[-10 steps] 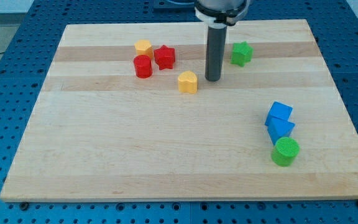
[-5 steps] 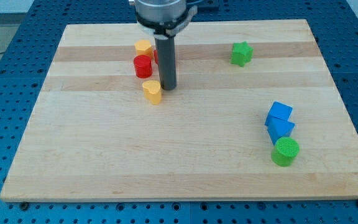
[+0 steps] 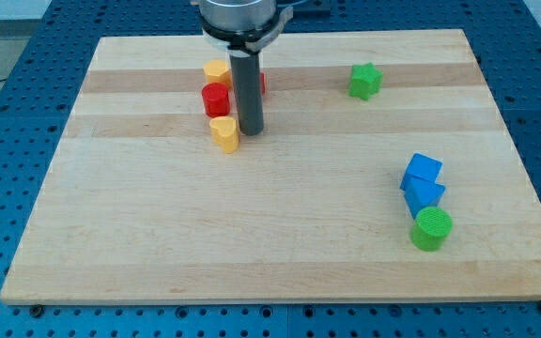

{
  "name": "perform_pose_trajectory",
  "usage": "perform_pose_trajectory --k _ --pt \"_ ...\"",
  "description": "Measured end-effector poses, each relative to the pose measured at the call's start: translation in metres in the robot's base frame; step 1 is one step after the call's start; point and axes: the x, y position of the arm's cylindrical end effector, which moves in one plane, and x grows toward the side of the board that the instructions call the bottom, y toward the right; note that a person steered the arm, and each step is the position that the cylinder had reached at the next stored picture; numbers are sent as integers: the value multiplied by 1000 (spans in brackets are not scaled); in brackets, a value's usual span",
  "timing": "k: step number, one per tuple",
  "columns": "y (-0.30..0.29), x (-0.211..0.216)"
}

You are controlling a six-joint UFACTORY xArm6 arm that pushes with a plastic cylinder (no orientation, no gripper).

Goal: Move the blue cube bottom to the red circle

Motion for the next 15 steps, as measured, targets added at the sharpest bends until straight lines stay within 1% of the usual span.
perform_pose_trajectory --k 1,2,3,5,6,7,8,9,10,11,12,13,14,15 --pt "-39 55" --pt "-90 33" --pt "-22 8" --pt "-27 3" --pt "7 14" --pt "21 -12" --pt "-7 -47" --pt "81 -62" --pt "105 -132" --pt "136 -135" --pt "176 -18" --pt "194 2" --pt "177 -2" --pt "167 5"
